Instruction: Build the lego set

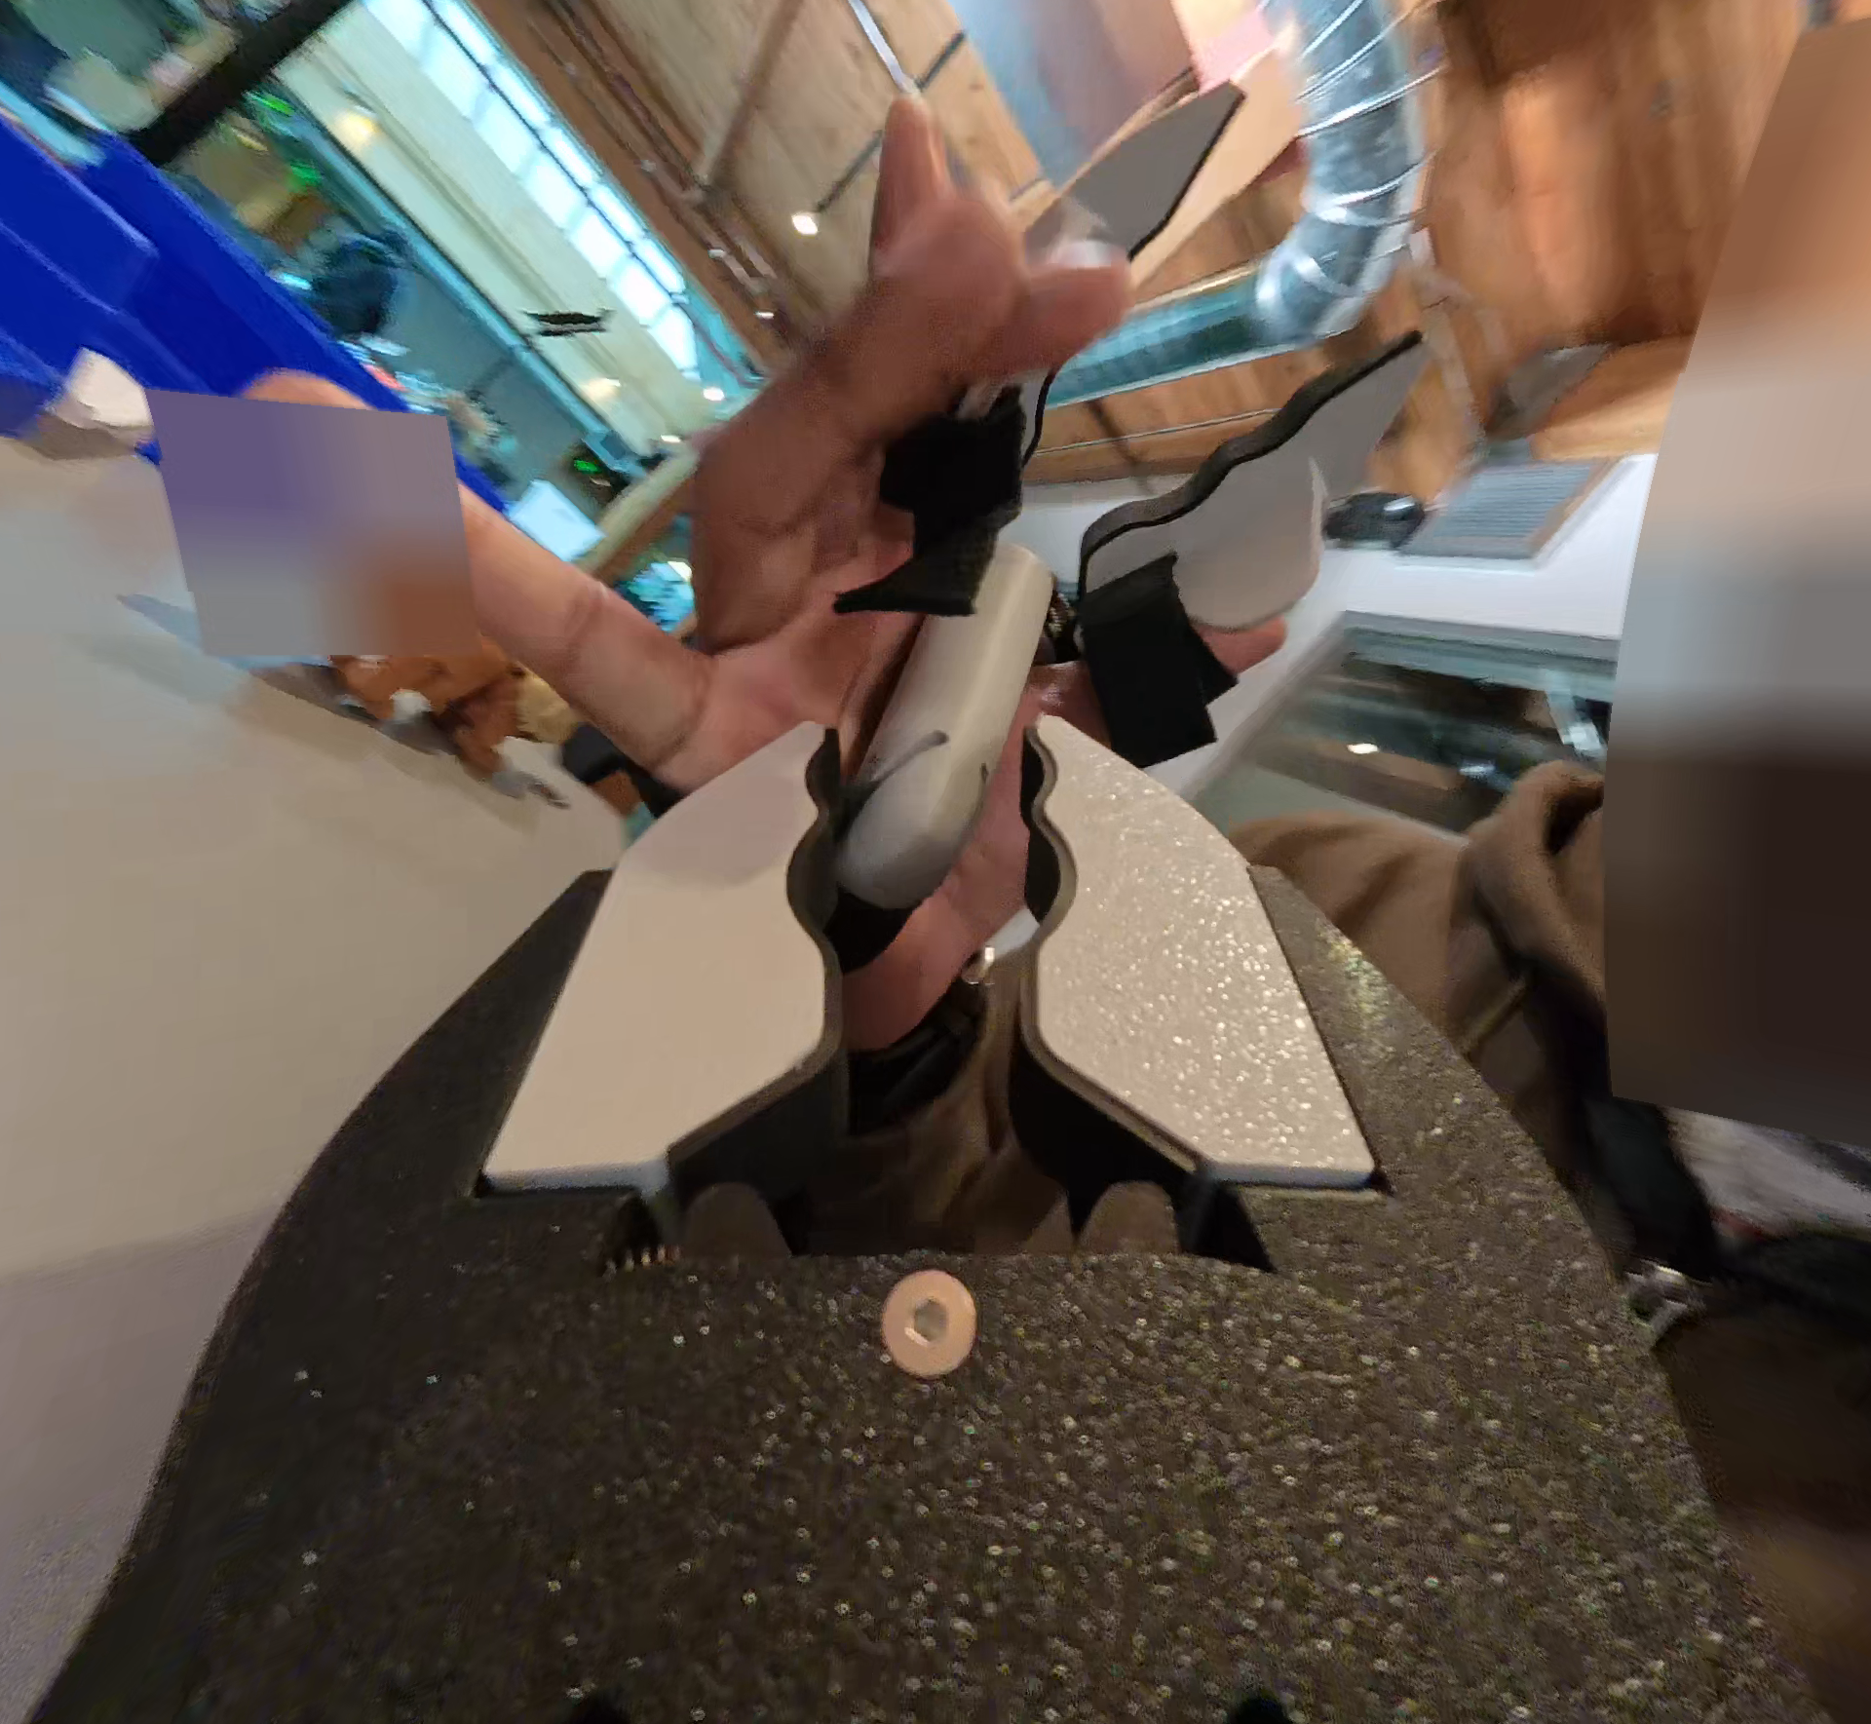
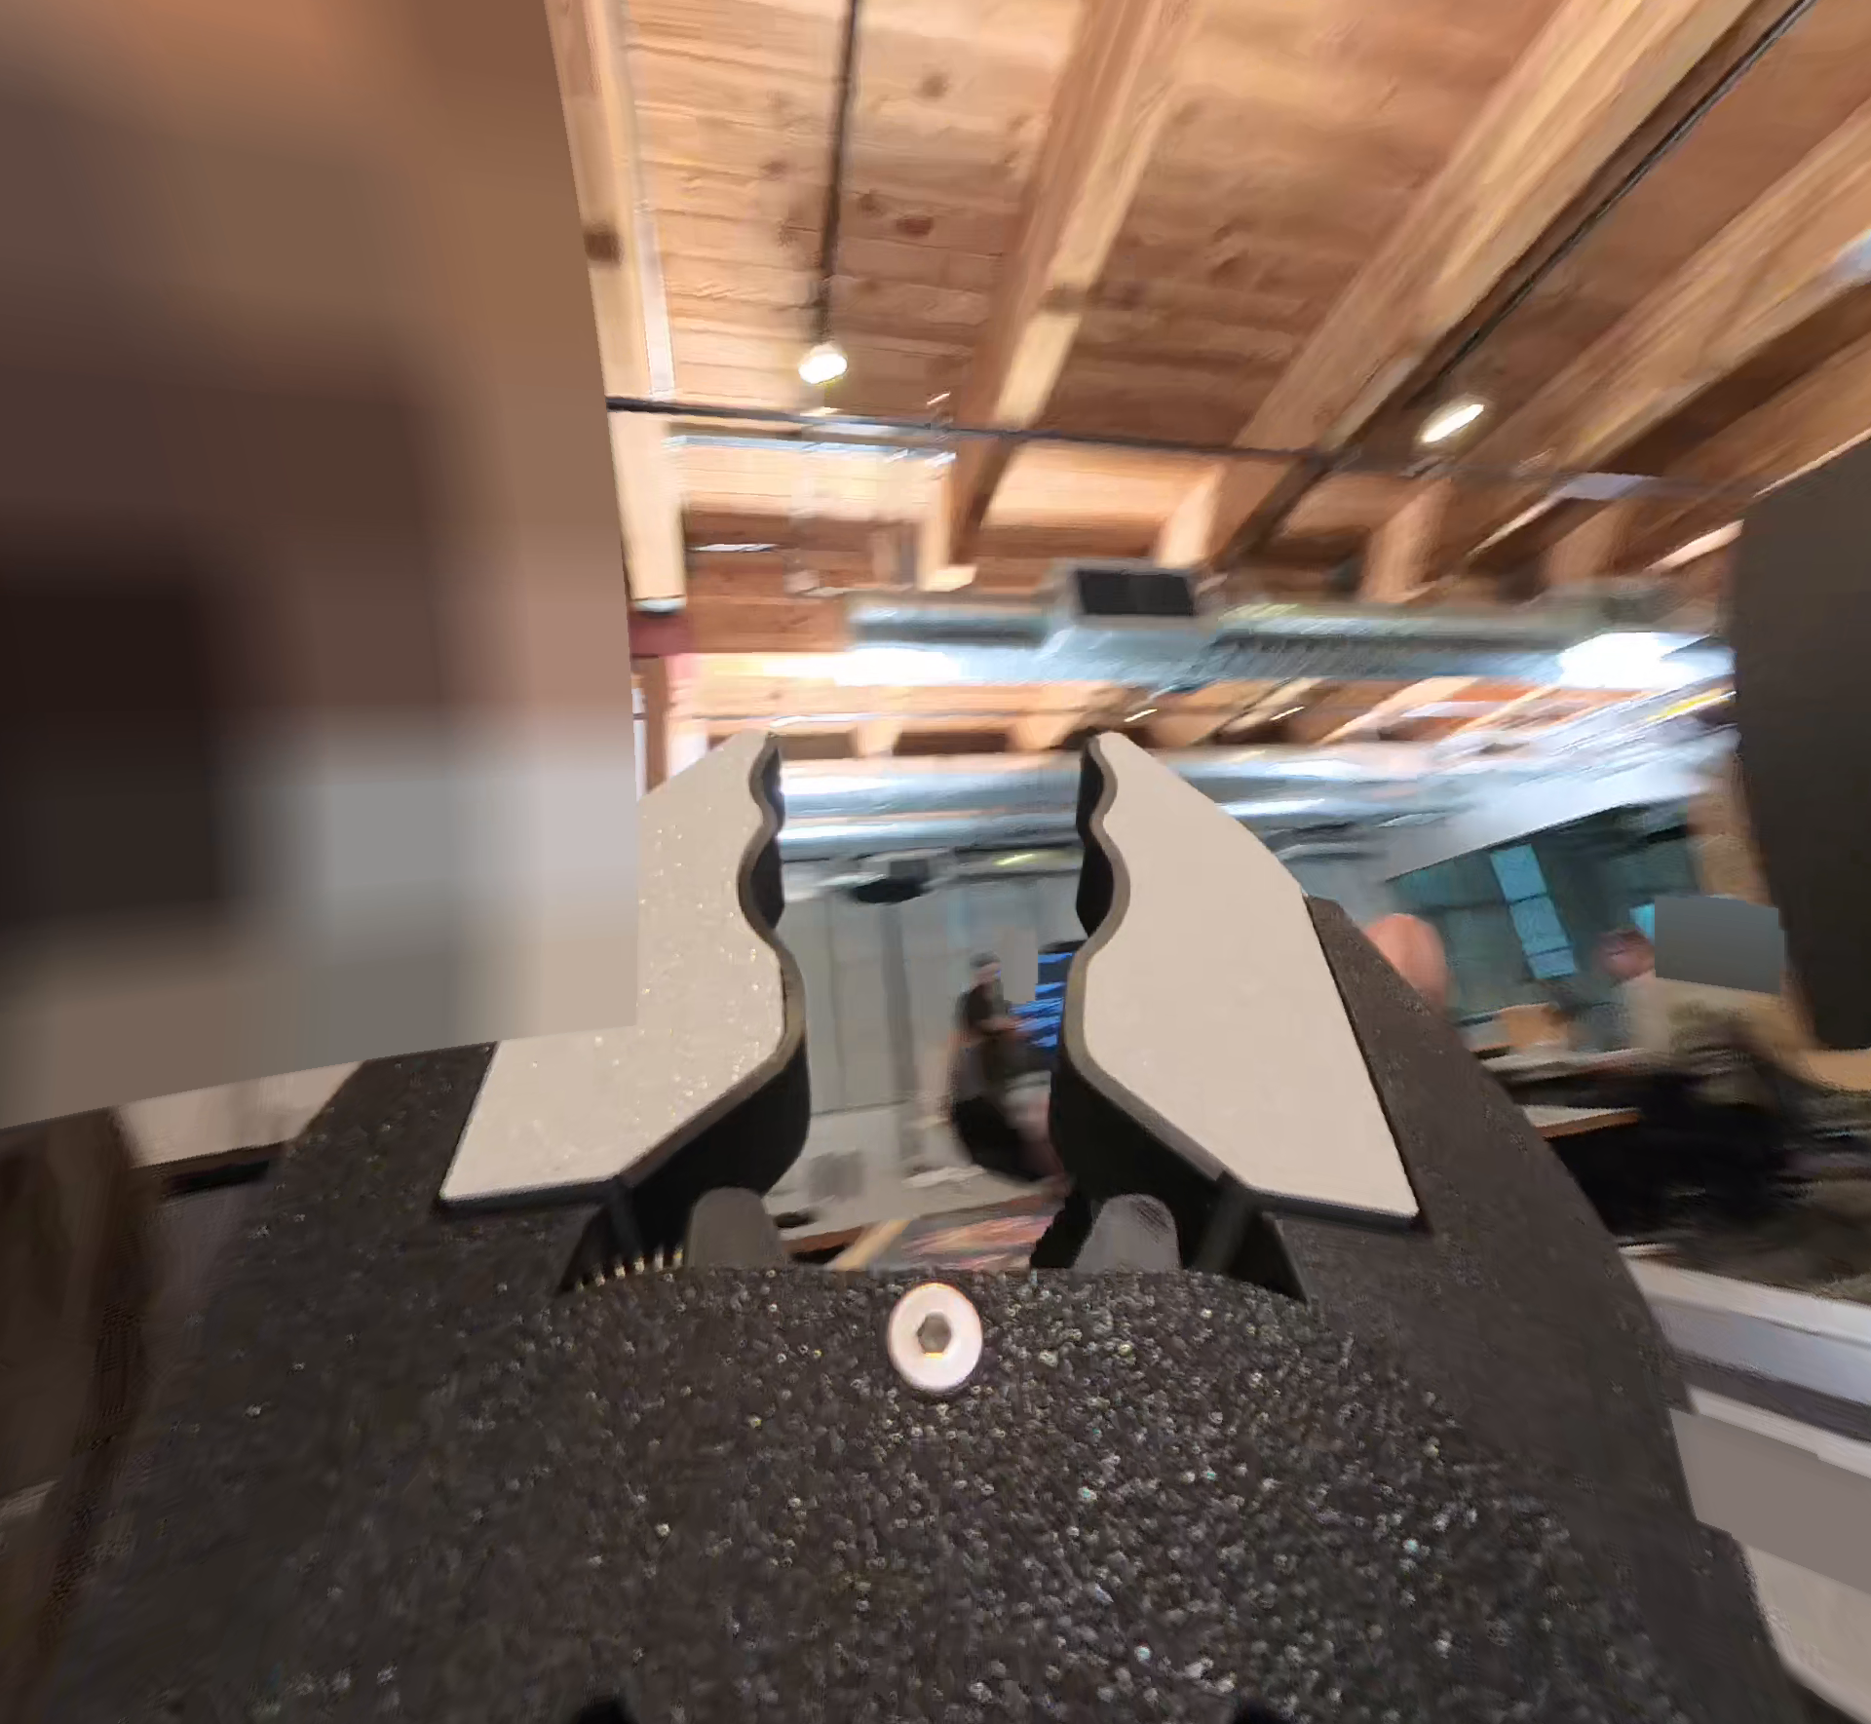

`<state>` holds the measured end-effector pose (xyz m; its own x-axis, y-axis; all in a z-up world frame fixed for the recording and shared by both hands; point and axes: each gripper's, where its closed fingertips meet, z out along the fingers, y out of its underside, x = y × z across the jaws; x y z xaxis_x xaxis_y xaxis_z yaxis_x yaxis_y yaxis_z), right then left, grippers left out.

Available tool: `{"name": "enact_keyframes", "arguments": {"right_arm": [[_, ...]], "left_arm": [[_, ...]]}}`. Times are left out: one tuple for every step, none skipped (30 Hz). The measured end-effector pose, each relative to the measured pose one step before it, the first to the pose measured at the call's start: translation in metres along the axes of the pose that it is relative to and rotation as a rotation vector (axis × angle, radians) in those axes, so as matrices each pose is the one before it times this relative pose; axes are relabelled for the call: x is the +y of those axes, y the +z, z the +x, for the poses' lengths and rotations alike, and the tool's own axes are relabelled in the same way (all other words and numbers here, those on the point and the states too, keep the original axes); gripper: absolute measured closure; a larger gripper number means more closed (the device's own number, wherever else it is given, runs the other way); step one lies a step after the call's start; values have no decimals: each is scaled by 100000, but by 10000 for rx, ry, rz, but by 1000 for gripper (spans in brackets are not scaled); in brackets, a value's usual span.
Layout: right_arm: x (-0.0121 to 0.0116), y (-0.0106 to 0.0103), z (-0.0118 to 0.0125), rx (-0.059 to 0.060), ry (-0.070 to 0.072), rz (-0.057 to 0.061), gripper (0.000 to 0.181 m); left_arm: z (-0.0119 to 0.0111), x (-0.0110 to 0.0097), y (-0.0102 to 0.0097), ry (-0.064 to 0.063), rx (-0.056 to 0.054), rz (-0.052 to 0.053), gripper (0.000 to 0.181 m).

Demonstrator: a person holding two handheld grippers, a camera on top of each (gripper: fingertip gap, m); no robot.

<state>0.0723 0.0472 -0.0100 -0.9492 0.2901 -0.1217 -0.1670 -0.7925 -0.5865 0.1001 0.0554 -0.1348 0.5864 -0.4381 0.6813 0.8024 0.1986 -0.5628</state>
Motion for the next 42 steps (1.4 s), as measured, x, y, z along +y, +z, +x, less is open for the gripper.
{"name": "enact_keyframes", "arguments": {"right_arm": [[-471, -349, 620, 317, -434, 248, 124], [-579, -376, 709, 326, -458, 259, 123], [-633, -387, 879, 362, -600, 226, 123], [-673, -360, 895, 331, -652, 219, 124], [-496, -323, 856, 235, -405, 42, 126], [-131, -199, 780, 90, -144, -252, 131], [164, -131, 736, 9, 40, -477, 135], [200, -103, 781, 25, 77, -503, 139], [96, -120, 890, 133, -10, -397, 145], [-17, -112, 787, 95, -78, -279, 150], [44, -72, 573, -45, -78, -303, 155], [191, -22, 427, -134, -140, -408, 163], [360, -3, 458, -72, -200, -520, 170], [459, 8, 405, -125, -308, -533, 175], [361, 37, 362, -101, -360, -451, 180], [376, 28, 432, -43, -305, -402, 181], [438, 113, 303, -127, -252, -400, 181], [405, 142, 223, -170, -248, -348, 181], [421, 138, 232, -127, -263, -290, 181], [512, 147, 357, -24, -192, -296, 181], [655, 136, 201, -122, -33, -330, 181], [677, 85, 74, -196, 81, -265, 181], [769, -12, 155, -101, 84, -261, 181], [967, -53, 238, -10, 29, -357, 181], [1085, -100, 141, -57, 28, -402, 181], [966, -195, 142, -10, 65, -285, 181], [804, -259, 29, -63, 154, -179, 181], [673, -283, -139, -159, 202, -153, 181], [528, -277, -193, -140, 144, -137, 181], [489, -224, -147, -66, 62, -165, 181], [489, -171, -93, -15, 48, -181, 181], [415, -113, -82, -29, 88, -105, 181], [363, -56, 49, 3, 179, -65, 181], [396, 20, 185, 12, 224, -97, 181], [436, 54, 314, 35, 230, -121, 181], [493, 75, 445, 94, 281, -194, 181], [403, 40, 368, 53, 248, -142, 181], [324, -6, 333, 65, 217, -76, 181], [398, 17, 351, 88, 178, -142, 181], [424, 69, 364, 103, 127, -171, 181], [209, 75, 136, -18, 115, -74, 181], [163, 75, -1, -68, 69, -62, 181]], "left_arm": [[-461, -248, -222, 561, -548, -70, 145], [-401, -242, -340, 650, -547, -63, 143], [-258, -287, -460, 649, -439, -42, 143], [-276, -329, -564, 581, -417, -50, 143], [-401, -464, -654, 579, -467, -7, 142], [-531, -614, -762, 609, -516, 76, 141], [-676, -718, -797, 609, -553, 95, 139], [-770, -701, -764, 600, -557, 44, 139], [-802, -619, -667, 633, -517, -32, 139], [-841, -555, -555, 701, -486, -93, 139], [-843, -534, -410, 745, -423, -115, 138], [-828, -449, -280, 776, -327, -148, 138], [-921, -276, -119, 749, -316, -251, 139], [-1107, -169, 19, 697, -389, -308, 139], [-1060, -201, 170, 689, -327, -207, 138], [-1004, -306, 300, 609, -241, -41, 137], [-960, -323, 425, 428, -170, 36, 137], [-892, -301, 547, 234, -98, 43, 138], [-547, -324, 634, 39, 123, 62, 138], [-341, -314, 671, -36, 229, 66, 139], [-421, -40, 706, 7, 136, -89, 141], [-608, 425, 803, 139, 2, -321, 143], [-769, 699, 844, 229, -156, -409, 143], [-696, 791, 843, 194, -164, -379, 144], [-441, 745, 776, 93, -62, -260, 144], [-309, 637, 636, 1, -59, -103, 144], [-212, 585, 461, -75, -62, -8, 146], [-75, 618, 325, -120, -4, 28, 149], [17, 558, 154, -141, 40, 109, 154], [196, 535, 49, -205, 137, 56, 160], [355, 411, -23, -176, 211, -20, 164], [234, 380, -68, 120, 60, -83, 169], [44, 510, -31, 288, -106, -185, 177], [66, 584, 57, 154, -69, -215, 181], [322, 380, 108, 12, 122, -145, 181], [344, 73, 103, 182, 142, -109, 181], [318, 133, 134, 106, 138, -108, 181], [268, 276, 163, 41, 151, -188, 181], [317, 216, 131, 46, 206, -168, 181], [300, 229, 108, 14, 202, -166, 181], [205, 172, 76, 7, 124, -131, 181], [225, 128, 59, 17, 136, -91, 181]]}}
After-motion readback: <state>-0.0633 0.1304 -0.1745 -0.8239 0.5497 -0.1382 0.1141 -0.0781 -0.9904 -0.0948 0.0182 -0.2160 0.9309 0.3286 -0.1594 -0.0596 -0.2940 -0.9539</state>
